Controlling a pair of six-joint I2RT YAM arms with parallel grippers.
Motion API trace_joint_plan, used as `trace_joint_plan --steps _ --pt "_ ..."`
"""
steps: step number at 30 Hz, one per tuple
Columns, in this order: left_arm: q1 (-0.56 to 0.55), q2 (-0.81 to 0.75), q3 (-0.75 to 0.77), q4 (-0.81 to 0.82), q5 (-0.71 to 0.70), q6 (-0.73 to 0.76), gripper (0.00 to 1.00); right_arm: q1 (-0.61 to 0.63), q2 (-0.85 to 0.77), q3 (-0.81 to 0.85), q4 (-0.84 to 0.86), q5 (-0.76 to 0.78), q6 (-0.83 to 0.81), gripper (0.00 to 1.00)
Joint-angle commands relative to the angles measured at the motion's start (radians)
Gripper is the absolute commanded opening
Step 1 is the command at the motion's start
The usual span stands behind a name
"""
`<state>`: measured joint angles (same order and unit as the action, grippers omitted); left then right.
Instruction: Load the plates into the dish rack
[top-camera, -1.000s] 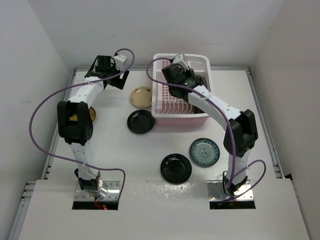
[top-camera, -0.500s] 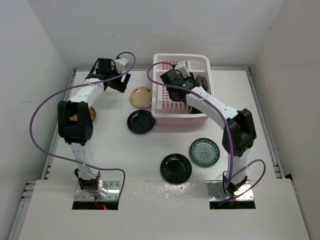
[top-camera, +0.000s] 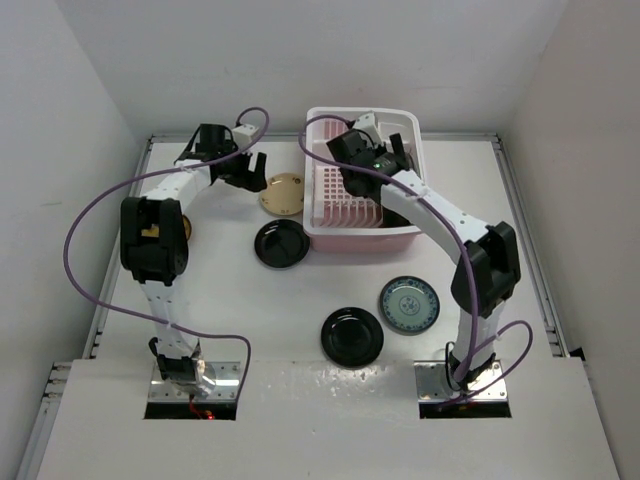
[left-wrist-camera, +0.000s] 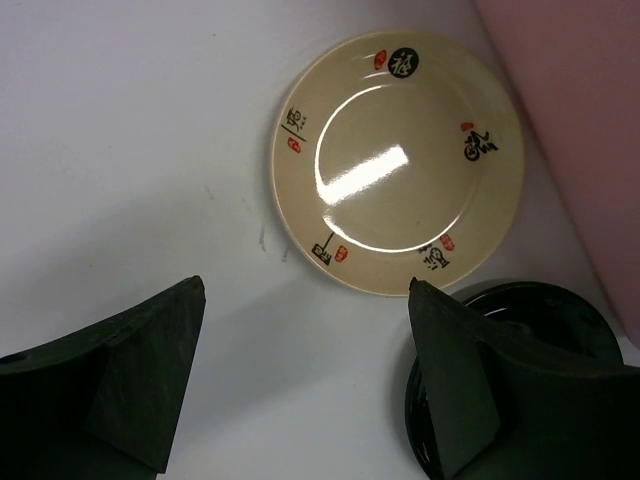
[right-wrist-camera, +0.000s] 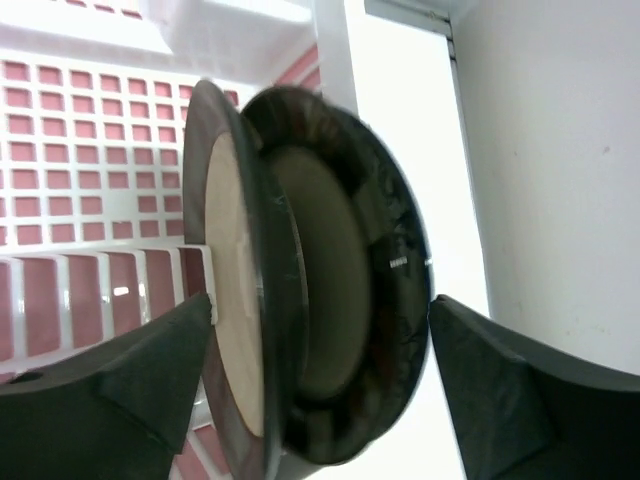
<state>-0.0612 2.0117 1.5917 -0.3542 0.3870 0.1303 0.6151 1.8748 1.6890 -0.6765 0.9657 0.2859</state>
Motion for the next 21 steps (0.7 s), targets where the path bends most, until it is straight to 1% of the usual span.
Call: trace_joint_plan --steps 1,2,4,5,7,9,10,14,16,19,21 --pt "0.014 -0.021 -0.004 0.001 0.053 0.014 0.86 -0.003 -0.097 0.037 0.067 -0.053 -0.062 0.90" --pt "0.014 -0.021 -0.004 -0.026 0.053 0.044 0.85 -0.006 -0.108 0.026 0.077 -0.065 -0.063 0.92" --pt "0.014 -0.033 -0.015 -0.064 0.108 0.110 0.80 -0.005 -0.132 0.021 0.089 -0.102 -0.068 0.97" --pt "0.014 -0.045 -0.015 -0.128 0.142 0.223 0.80 -0.006 -0.134 0.012 0.094 -0.148 -0.067 0.98" --pt "-0.005 -0.054 -0.048 -0.182 0.164 0.300 0.80 -0.014 -0.158 -0.002 0.104 -0.171 -0.067 0.98" --pt "-0.031 -0.054 -0.084 -0.193 0.104 0.312 0.80 -0.028 -0.163 -0.041 0.111 -0.218 -0.054 0.96" --pt "-0.031 -0.054 -0.084 -0.203 0.095 0.298 0.80 -0.035 -0.163 -0.052 0.111 -0.219 -0.051 0.96" --pt "-0.031 -0.097 -0.122 -0.203 0.104 0.282 0.79 -0.040 -0.175 -0.046 0.075 -0.251 -0.025 0.95" --pt "-0.031 -0.120 -0.144 -0.203 0.115 0.292 0.79 -0.037 -0.215 -0.060 0.083 -0.258 -0.021 0.95" --pt "-0.031 -0.120 -0.176 -0.233 0.128 0.312 0.75 -0.028 -0.287 -0.081 0.080 -0.286 -0.002 0.95" --pt "-0.031 -0.102 -0.176 -0.261 0.128 0.324 0.75 -0.029 -0.340 -0.104 0.084 -0.332 0.007 0.95"
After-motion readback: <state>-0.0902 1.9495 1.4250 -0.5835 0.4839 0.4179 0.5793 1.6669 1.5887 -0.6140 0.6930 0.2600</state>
